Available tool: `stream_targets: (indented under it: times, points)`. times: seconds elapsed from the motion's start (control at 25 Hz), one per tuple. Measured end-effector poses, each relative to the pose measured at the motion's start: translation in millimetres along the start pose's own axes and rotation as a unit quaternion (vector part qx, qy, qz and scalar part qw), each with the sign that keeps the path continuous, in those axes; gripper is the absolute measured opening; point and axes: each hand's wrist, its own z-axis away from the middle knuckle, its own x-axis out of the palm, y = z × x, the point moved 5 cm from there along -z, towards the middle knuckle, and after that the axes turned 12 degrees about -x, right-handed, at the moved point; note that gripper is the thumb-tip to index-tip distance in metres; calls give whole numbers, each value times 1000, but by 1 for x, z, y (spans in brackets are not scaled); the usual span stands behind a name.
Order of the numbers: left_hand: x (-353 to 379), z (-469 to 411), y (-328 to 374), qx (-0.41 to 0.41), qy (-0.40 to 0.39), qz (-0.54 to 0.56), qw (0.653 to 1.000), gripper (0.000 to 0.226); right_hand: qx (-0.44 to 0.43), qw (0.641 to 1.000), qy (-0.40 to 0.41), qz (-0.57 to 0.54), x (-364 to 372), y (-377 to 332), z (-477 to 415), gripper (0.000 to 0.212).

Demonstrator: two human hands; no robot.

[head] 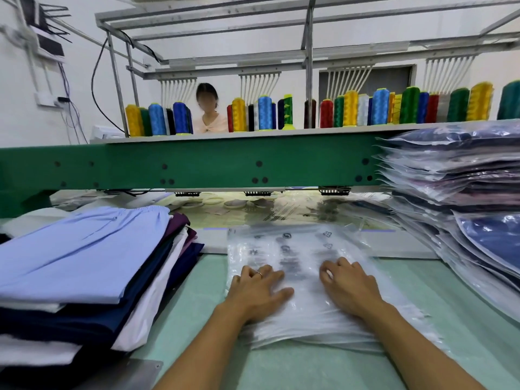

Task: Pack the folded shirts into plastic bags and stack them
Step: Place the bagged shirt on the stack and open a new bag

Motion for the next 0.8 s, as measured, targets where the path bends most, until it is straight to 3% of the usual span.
stream_targets:
  times: [0.16, 0.28, 0.4, 0.48, 0.64, 0.72, 0.8]
  points:
    - [-12, 12, 6, -16, -52, 19, 998, 73, 43, 992, -54, 108, -7, -9, -10, 24]
    - [-42, 18, -7, -13, -50, 12, 999, 65, 16, 985, -10, 169, -22, -52, -28, 31]
    - [-97, 26, -39, -37, 60, -72, 995, 51, -50, 997, 62, 22, -31, -118, -43, 22]
    - [-133, 37, -76, -78, 89, -124, 985, 52, -81, 987, 46, -132, -30, -170, -50, 16]
    - [-177, 70, -161, -171, -14, -149, 974, 79, -114, 894, -73, -427, -12, -280, -54, 9]
    - [-188, 87, -188, -165, -52, -86, 981, 103, -102, 856, -148, -485, 4, -325, -50, 13]
    - [-193, 103, -207, -146, -81, -23, 986, 123, -77, 848, -156, -500, 15, -355, -48, 16]
